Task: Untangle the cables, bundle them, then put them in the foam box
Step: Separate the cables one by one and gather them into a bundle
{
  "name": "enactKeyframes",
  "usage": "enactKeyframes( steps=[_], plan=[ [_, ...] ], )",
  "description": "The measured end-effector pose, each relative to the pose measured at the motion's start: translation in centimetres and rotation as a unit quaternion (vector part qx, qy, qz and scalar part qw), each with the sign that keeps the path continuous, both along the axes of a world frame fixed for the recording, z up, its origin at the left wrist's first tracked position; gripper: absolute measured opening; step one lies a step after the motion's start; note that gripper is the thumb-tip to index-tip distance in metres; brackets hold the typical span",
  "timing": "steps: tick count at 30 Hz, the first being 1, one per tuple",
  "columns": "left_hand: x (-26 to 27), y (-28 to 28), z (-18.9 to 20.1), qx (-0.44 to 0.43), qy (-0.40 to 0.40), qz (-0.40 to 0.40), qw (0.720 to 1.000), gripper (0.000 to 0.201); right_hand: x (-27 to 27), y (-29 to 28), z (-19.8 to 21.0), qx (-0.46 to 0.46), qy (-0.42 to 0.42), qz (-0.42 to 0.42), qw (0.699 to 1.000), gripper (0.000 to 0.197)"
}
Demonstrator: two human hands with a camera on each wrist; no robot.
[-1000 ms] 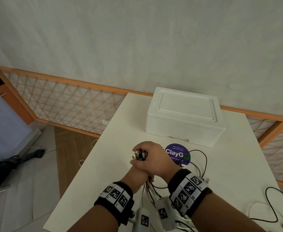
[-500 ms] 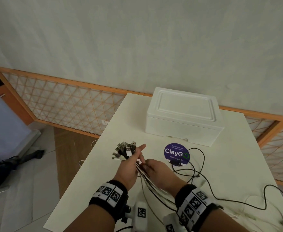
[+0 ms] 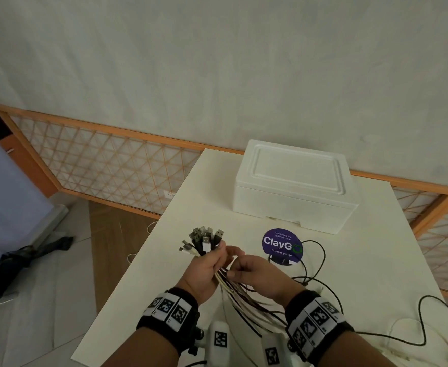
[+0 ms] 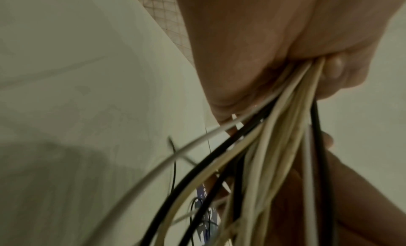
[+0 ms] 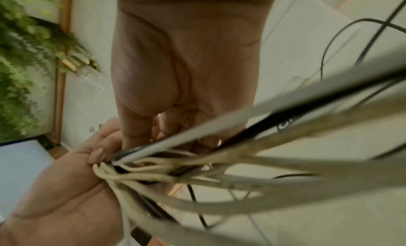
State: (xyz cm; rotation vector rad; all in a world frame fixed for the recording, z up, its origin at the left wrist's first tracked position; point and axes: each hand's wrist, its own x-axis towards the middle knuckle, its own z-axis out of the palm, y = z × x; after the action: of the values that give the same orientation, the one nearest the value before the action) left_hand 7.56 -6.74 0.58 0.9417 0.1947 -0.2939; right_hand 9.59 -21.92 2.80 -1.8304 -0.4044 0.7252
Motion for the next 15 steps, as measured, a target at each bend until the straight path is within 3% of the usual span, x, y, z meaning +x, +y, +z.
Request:
enactKeyframes(
  steps=[4, 7, 11, 14, 15],
  plan=[
    [-0.5, -0.3, 0.8, 0.012, -0.005, 0.043, 0.999, 0.060, 0.5, -0.4, -0.5, -0.090, -0.076, -0.008, 0.993, 0.036],
    [-0.3, -0.1, 0.9, -0.026, 0.026, 0.094, 0.995, 0.051, 0.8, -1.2, -0.2, -0.115, -0.121, -0.029, 0.986, 0.043],
    [-0.1, 0.8, 0.7, -0.101, 0.039, 0.145, 0.984, 0.052, 1.0, -3.9, 1.4, -0.122, -0.157, -0.068, 0.978, 0.023],
    [0.1, 1.3, 0.4, -0.107, 0.028, 0.153, 0.982, 0.051, 0.9, -5.9, 2.1, -0.238, -0.209, -0.041, 0.948, 0.004],
    [0.2, 1.3, 0.3, -0.110, 0.027, 0.156, 0.981, 0.052, 0.8, -6.2, 2.1, -0.267, -0.215, -0.034, 0.939, 0.010]
  ],
)
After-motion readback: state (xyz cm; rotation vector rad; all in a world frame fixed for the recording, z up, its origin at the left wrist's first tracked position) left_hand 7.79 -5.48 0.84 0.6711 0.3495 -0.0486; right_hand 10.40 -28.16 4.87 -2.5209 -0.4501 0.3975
